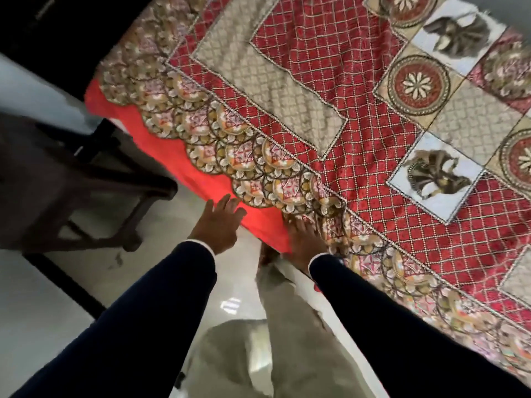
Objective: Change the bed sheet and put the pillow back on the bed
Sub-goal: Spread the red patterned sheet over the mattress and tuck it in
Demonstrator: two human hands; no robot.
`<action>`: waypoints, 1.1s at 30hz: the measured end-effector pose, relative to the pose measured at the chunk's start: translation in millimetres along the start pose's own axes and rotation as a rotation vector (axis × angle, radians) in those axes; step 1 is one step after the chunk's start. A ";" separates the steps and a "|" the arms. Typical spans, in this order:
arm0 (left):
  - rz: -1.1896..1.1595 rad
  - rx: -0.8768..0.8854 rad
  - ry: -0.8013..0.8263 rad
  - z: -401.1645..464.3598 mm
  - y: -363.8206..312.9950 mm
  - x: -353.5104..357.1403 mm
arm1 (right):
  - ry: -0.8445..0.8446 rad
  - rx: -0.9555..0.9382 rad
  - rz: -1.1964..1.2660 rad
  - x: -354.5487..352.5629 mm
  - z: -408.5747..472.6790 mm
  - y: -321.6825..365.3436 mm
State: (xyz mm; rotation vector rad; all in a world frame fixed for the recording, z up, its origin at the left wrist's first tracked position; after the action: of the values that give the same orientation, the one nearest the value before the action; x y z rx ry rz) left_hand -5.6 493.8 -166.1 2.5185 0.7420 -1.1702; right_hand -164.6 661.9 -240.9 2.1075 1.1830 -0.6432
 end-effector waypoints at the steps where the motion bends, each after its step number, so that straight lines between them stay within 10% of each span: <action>1: 0.030 0.025 0.008 13.7 5.2 5.4 | -0.030 0.017 -0.007 5.0 6.1 1.5; 14: 0.248 0.402 -0.157 105.8 56.0 78.2 | -0.447 0.045 -0.086 42.1 24.4 8.4; 22: 0.005 0.781 -0.397 127.0 71.7 30.1 | -0.429 0.371 -0.104 41.1 26.7 56.2; 28: 0.142 0.964 -0.416 111.9 106.3 17.3 | -0.421 0.444 0.375 30.6 21.2 93.9; 33: 0.324 0.960 -0.364 107.6 152.5 32.4 | -0.327 0.467 0.307 27.8 35.5 133.0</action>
State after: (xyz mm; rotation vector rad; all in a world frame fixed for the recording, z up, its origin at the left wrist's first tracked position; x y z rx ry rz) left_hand 28.1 330.4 -255.9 2.7551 -0.4330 -2.1065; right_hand -39.2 598.9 -246.0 2.3704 0.5477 -1.1467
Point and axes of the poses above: each hand's wrist, its own z-axis towards the middle knuckle, its own x-axis out of the palm, y = z × x, the point moved 1 cm from there along z, towards the middle knuckle, and after that the axes turned 3 degrees about -x, right-handed, at the moved point
